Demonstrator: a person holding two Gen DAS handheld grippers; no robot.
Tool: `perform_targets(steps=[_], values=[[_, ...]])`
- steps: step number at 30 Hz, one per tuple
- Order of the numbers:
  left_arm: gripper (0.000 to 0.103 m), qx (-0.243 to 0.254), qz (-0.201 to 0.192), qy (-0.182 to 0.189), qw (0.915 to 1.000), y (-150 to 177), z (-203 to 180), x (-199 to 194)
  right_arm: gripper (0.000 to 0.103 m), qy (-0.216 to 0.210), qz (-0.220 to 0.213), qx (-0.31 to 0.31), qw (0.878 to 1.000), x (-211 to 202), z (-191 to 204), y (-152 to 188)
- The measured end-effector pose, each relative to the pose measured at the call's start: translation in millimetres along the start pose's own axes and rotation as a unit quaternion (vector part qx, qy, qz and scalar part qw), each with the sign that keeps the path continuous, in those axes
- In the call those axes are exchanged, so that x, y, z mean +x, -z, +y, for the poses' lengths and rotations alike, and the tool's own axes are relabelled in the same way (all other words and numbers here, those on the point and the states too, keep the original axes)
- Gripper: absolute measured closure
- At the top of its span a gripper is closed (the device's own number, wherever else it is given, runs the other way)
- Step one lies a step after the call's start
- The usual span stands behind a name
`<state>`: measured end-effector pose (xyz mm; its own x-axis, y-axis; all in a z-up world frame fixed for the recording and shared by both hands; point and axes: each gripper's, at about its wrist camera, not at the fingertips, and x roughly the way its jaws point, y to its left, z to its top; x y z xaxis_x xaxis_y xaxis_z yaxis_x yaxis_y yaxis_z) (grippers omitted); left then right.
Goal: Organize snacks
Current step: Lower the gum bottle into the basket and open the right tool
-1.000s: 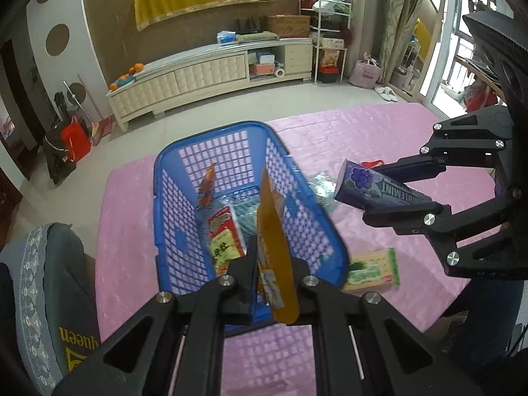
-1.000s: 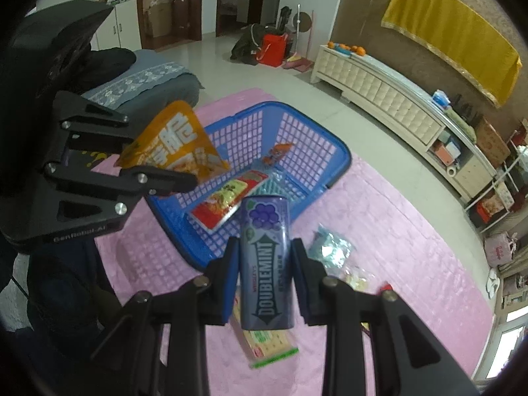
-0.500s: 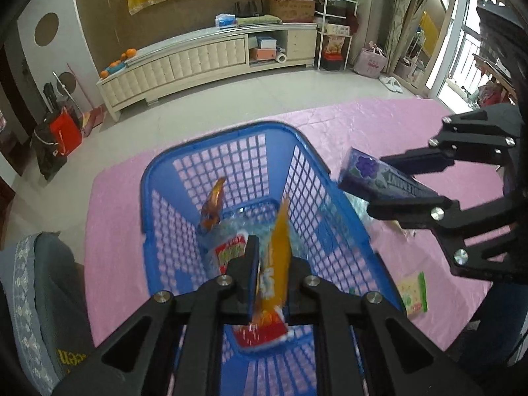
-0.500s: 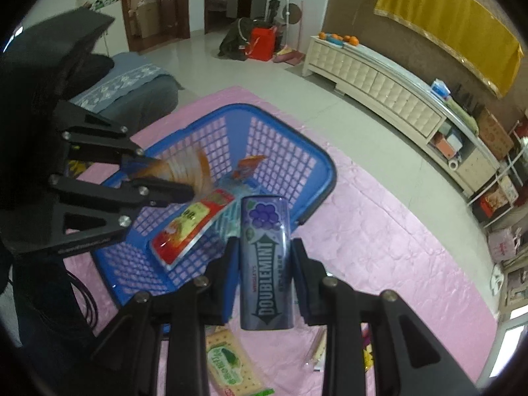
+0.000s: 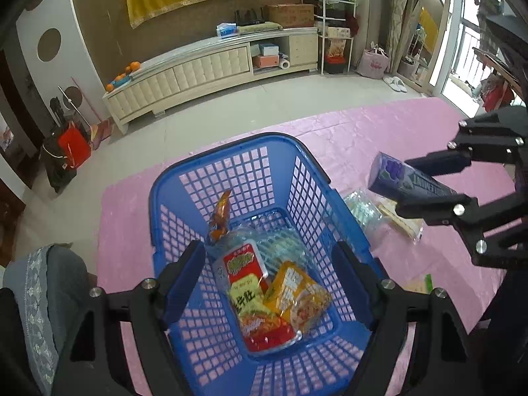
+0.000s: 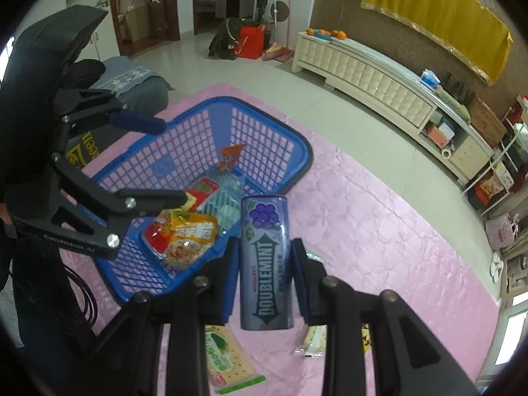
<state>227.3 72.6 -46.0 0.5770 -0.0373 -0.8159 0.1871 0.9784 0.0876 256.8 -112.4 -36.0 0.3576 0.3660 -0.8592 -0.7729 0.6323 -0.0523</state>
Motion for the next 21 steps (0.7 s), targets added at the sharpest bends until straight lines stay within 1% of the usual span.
perform_targets(steps=[7,12,17,21], values=[[0.026,-0.002,-0.004,-0.014,0.9999,21.3,12.2,-24.4,0.069,-0.003,0.001,-0.035,0.999,-6.0,25.7,-15.7],[0.026,-0.014,-0.001,-0.023,0.9996,28.6,25.6,-29.5,0.069,-0.005,0.005,-0.056,0.998,1.7,39.3,-29.2],[0.026,-0.035,0.003,-0.025,0.9991,35.3,43.1,-27.3,0.068,-0.007,0.013,-0.065,0.998,18.8,45.1,-43.4],[0.026,-0.048,0.001,-0.024,0.9986,36.8,55.7,-22.9,0.068,-0.007,0.030,-0.074,0.997,38.8,50.1,-51.0]])
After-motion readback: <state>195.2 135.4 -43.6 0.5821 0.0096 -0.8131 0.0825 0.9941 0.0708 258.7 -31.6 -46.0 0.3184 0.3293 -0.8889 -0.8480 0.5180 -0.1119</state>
